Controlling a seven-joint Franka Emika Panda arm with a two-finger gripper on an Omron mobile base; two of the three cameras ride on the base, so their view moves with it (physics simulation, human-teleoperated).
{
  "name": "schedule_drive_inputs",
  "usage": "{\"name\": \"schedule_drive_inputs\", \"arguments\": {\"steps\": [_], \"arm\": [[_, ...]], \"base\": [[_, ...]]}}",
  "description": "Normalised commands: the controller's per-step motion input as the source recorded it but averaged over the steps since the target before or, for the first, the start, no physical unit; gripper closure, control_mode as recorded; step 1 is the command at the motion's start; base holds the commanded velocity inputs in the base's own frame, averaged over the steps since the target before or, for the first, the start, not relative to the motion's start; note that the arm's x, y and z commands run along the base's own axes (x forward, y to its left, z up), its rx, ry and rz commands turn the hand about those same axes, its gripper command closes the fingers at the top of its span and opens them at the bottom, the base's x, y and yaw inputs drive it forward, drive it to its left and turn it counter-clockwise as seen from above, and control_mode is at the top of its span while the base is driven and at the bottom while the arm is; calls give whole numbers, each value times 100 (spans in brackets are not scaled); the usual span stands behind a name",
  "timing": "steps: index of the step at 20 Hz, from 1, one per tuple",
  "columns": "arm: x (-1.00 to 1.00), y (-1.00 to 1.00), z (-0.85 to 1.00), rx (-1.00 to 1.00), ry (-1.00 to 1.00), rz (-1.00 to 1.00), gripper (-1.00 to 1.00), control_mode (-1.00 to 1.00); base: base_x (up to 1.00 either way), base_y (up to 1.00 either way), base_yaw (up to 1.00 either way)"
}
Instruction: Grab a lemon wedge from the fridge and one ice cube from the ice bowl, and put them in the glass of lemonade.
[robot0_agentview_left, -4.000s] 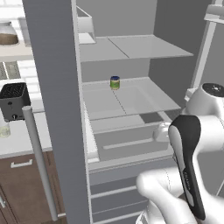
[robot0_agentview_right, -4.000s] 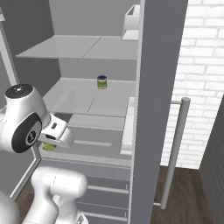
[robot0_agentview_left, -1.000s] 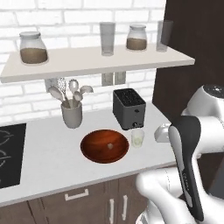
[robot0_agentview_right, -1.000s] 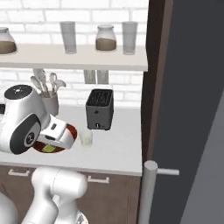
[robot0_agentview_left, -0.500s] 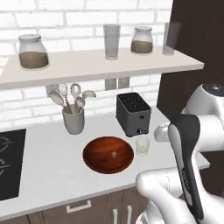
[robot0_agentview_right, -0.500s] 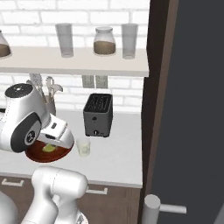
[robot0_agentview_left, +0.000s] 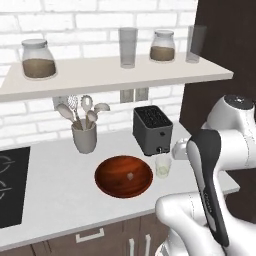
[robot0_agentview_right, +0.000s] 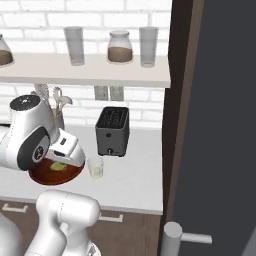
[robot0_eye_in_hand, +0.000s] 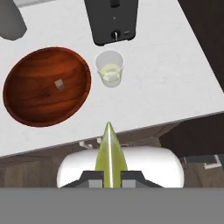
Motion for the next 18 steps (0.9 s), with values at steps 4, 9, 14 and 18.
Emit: {"name": "schedule_drive_inputs", "arguments": {"steps": [4,9,14,18], "arm": [[100,3,-49,0,0,0,100,-100],[82,-8,-82,0,-3,0,100,-100],[35,-5,-54,-2,1,0,100,-100],[23,0,-23,-4,0,0,100,-100]], "base": [[0,0,0],[0,0,0],[0,0,0],[0,0,0]]}}
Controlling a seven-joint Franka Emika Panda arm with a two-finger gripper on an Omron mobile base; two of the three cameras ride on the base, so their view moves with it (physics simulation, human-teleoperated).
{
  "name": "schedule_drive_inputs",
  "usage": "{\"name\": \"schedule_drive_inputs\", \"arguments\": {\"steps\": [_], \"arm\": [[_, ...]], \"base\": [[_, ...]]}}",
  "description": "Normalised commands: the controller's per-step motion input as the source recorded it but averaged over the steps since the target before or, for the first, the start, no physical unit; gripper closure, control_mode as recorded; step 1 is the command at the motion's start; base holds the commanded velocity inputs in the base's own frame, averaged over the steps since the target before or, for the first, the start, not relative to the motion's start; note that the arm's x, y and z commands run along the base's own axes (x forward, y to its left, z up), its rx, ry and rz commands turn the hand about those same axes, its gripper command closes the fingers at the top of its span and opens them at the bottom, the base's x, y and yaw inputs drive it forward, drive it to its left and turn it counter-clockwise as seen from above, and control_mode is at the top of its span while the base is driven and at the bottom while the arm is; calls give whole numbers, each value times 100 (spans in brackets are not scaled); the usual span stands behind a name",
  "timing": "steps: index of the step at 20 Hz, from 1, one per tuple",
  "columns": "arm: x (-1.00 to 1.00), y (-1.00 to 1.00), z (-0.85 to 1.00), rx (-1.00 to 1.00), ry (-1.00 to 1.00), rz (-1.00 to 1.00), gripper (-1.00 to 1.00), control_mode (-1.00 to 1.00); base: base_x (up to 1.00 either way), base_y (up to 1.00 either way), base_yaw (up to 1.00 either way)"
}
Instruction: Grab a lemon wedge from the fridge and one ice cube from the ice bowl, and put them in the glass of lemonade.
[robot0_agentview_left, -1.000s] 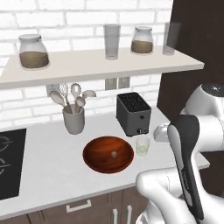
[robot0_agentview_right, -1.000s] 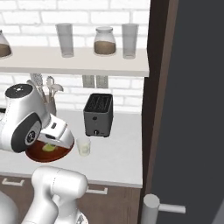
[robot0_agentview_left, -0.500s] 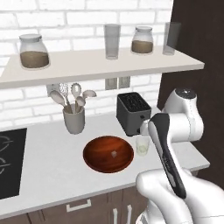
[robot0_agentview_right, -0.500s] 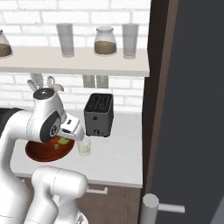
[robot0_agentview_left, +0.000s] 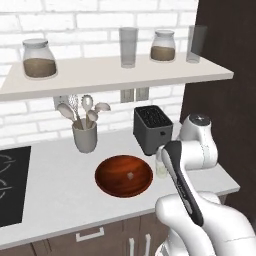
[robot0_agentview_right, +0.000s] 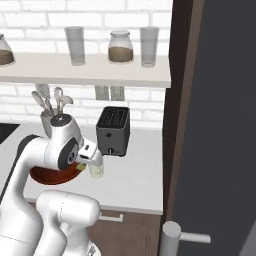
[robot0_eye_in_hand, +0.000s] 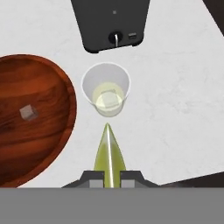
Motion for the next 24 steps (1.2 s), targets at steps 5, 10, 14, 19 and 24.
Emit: {"name": "schedule_drive_inputs", "arguments": {"steps": [5,10,14,19,24], "arm": [[28,0,-12,-3,0,0,100,-100],[20,0,0,-1,0,0,100,-100],[42,1,0,-1,0,0,100,-100],[51,5,0,-1,1,0,100,-100],[54,0,-5,0,3,0,100,-100]], "base": [[0,0,0],[0,0,0],[0,0,0],[0,0,0],[0,0,0]]}}
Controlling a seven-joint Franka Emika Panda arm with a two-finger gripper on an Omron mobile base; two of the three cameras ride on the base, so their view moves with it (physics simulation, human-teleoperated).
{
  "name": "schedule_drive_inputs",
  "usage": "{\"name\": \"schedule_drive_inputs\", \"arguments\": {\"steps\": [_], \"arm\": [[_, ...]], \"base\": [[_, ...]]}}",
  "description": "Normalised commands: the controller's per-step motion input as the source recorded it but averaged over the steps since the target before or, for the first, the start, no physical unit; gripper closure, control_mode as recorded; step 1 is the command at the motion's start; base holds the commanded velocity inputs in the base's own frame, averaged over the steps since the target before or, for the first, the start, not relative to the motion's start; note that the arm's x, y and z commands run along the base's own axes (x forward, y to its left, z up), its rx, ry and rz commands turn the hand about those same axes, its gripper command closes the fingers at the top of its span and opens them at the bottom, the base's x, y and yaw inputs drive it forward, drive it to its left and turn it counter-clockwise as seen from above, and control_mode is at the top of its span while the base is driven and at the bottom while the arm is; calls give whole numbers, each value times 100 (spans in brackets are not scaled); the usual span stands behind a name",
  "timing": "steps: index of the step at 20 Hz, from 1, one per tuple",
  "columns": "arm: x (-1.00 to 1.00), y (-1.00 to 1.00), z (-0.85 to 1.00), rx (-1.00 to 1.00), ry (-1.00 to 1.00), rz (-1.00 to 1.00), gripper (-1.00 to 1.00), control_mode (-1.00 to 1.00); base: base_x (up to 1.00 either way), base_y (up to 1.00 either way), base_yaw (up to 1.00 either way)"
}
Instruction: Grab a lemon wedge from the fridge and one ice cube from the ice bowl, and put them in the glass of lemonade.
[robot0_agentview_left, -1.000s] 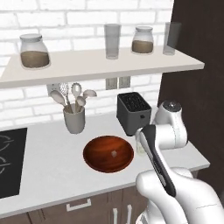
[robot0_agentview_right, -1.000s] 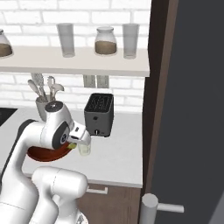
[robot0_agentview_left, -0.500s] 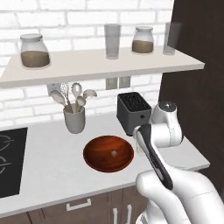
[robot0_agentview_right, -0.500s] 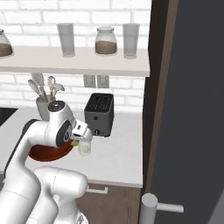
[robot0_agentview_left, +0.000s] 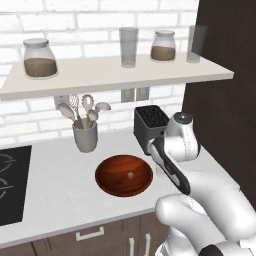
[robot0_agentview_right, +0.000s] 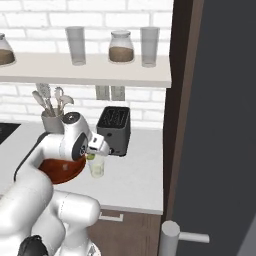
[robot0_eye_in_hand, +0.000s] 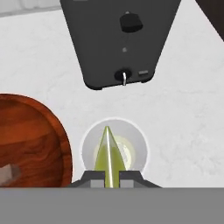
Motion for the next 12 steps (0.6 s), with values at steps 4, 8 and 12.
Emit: {"name": "schedule_drive_inputs", "arguments": {"steps": [4,8,12], "arm": [[25,-1,-30,0,2,0,100,-100],[0,0,-40,0,0,0,100,-100],[7,0,-29,0,0,0,100,-100]], "base": [[0,0,0],[0,0,0],[0,0,0]]}}
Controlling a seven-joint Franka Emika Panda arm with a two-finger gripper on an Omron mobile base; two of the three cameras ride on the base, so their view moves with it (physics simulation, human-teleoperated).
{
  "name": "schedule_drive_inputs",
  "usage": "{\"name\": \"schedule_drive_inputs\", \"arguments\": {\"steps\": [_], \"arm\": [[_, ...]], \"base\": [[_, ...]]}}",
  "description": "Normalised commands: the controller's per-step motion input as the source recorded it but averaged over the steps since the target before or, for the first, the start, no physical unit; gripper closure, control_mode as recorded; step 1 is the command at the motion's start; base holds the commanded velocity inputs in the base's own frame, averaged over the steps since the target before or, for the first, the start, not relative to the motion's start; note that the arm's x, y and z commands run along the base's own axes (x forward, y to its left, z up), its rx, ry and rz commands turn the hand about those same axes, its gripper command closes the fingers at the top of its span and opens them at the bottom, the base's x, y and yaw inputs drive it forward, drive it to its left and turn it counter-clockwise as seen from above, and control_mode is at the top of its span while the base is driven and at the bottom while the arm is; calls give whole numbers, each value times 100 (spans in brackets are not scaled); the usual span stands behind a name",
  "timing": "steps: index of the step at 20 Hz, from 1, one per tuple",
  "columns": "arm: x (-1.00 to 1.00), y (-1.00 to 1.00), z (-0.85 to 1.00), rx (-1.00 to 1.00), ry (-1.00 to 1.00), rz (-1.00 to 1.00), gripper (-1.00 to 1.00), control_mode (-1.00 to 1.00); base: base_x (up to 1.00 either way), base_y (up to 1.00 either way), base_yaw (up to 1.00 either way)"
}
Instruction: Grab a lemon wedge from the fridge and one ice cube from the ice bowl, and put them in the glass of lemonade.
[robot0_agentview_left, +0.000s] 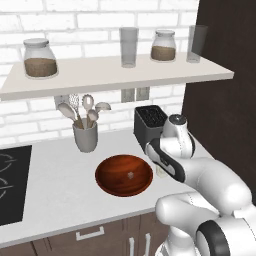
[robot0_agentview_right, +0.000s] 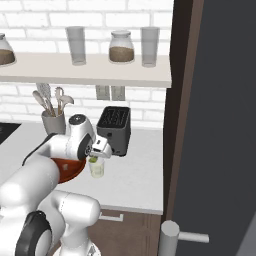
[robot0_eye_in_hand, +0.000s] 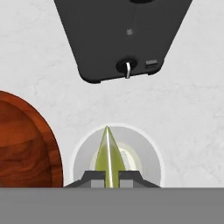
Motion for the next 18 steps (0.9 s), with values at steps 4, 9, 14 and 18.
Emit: {"name": "schedule_drive_inputs", "arguments": {"steps": [4,9,14,18], "arm": [[11,0,-3,0,0,0,100,-100],[2,0,0,0,0,0,100,-100],[0,0,0,0,0,0,-100,-100],[0,0,0,0,0,0,-100,-100]], "base": [[0,0,0],[0,0,0],[0,0,0],[0,0,0]]}}
